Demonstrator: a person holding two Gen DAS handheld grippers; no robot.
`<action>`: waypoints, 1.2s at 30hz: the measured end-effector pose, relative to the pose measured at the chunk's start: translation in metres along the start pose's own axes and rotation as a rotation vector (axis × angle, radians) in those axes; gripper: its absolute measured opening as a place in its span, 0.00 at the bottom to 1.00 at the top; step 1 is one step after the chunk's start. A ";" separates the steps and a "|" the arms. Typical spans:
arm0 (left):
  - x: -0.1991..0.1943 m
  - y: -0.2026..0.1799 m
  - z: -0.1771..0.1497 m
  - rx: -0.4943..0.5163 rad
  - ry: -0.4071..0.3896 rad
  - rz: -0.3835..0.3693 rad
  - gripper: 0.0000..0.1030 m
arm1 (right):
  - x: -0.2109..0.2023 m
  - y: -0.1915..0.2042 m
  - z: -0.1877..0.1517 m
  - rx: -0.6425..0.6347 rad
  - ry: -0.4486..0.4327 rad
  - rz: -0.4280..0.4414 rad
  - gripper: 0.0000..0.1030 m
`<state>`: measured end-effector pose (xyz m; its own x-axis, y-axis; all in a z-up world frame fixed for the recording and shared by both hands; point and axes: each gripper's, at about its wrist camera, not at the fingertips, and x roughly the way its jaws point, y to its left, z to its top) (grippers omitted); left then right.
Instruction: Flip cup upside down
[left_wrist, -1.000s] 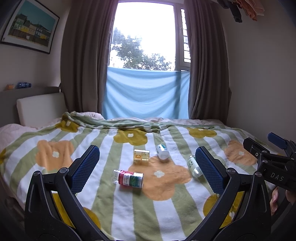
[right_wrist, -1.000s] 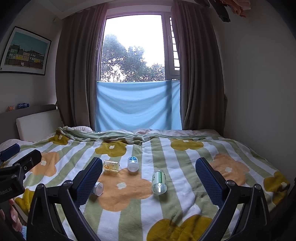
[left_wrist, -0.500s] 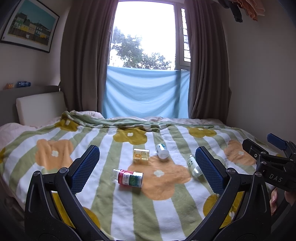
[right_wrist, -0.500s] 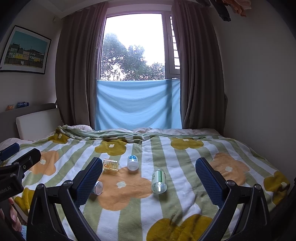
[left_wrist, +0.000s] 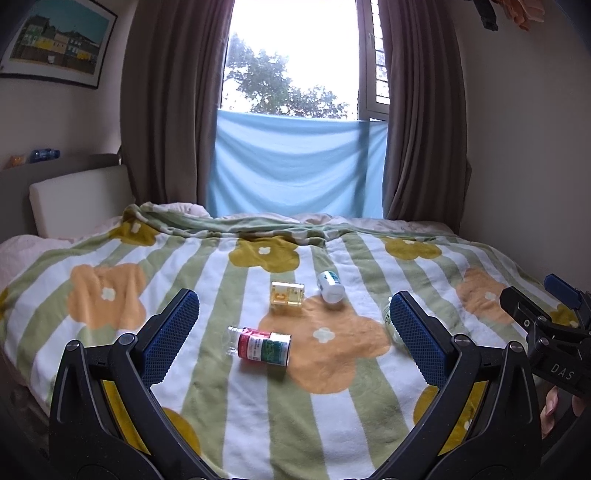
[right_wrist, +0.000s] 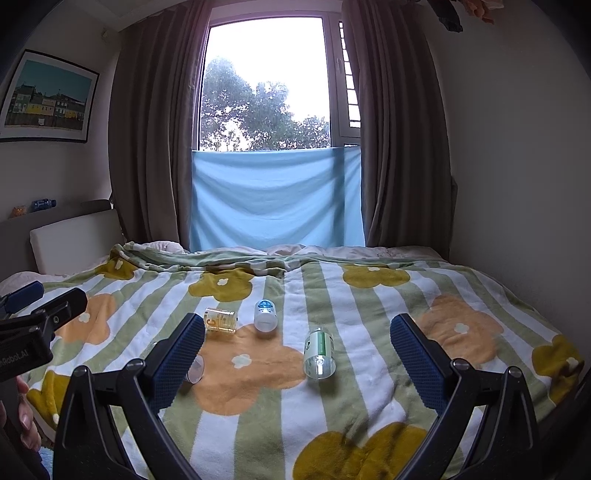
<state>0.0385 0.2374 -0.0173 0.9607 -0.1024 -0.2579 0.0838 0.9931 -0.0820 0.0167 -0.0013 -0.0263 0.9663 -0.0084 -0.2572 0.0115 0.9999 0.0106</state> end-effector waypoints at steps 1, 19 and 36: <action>0.008 0.001 0.003 -0.001 0.015 -0.004 1.00 | 0.003 -0.001 0.000 0.001 0.007 0.002 0.98; 0.304 -0.029 0.002 0.667 0.419 -0.150 1.00 | 0.097 -0.024 -0.021 0.009 0.167 0.002 0.98; 0.485 -0.043 -0.057 1.078 0.765 -0.371 1.00 | 0.166 -0.062 -0.065 0.067 0.306 -0.108 0.98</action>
<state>0.4862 0.1419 -0.1937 0.4827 -0.0260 -0.8754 0.8011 0.4170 0.4294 0.1595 -0.0638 -0.1326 0.8368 -0.0994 -0.5385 0.1359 0.9903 0.0284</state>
